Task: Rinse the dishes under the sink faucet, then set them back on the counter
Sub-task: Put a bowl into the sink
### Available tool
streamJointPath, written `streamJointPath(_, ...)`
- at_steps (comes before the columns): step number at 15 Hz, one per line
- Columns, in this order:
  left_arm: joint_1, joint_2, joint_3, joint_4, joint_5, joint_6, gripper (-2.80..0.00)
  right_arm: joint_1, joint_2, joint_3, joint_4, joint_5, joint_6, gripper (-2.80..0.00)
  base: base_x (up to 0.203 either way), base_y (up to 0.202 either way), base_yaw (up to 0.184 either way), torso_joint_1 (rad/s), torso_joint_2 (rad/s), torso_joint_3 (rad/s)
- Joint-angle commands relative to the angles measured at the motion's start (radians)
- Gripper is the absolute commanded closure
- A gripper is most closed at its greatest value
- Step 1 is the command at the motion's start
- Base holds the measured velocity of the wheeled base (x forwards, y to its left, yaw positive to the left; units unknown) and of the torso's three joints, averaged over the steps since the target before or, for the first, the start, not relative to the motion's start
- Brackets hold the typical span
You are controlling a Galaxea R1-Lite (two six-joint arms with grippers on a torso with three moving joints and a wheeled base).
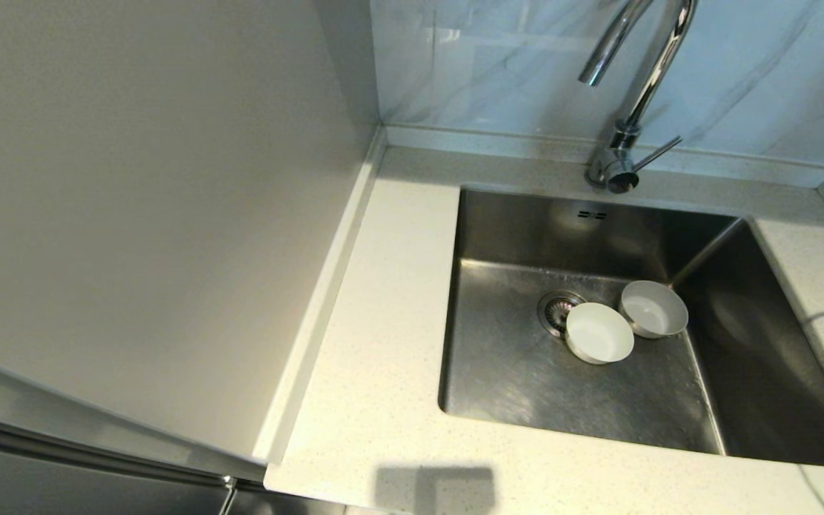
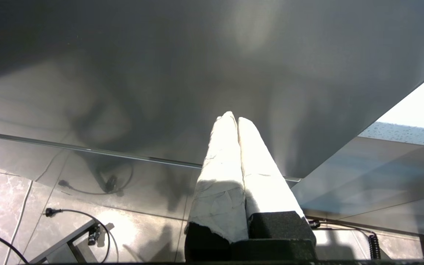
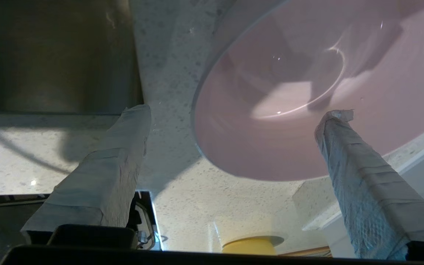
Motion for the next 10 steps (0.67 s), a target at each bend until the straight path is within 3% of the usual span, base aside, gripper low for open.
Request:
streamJointPath(1, 0.0, -0.003, 0.0, -0.001, 0.0, -0.001, 0.0, 0.001, 0.023, 0.002, -0.005, -0.001, -0.005, 0.0, 0.0, 0.0, 0.0, 0.0, 0.0, 0.0)
streamJointPath(10, 0.0, -0.003, 0.0, -0.001, 0.001, -0.001, 0.0, 0.0, 0.032, 0.004, -0.01, -0.003, -0.011, 0.0, 0.0, 0.0, 0.0, 0.0, 0.0, 0.0)
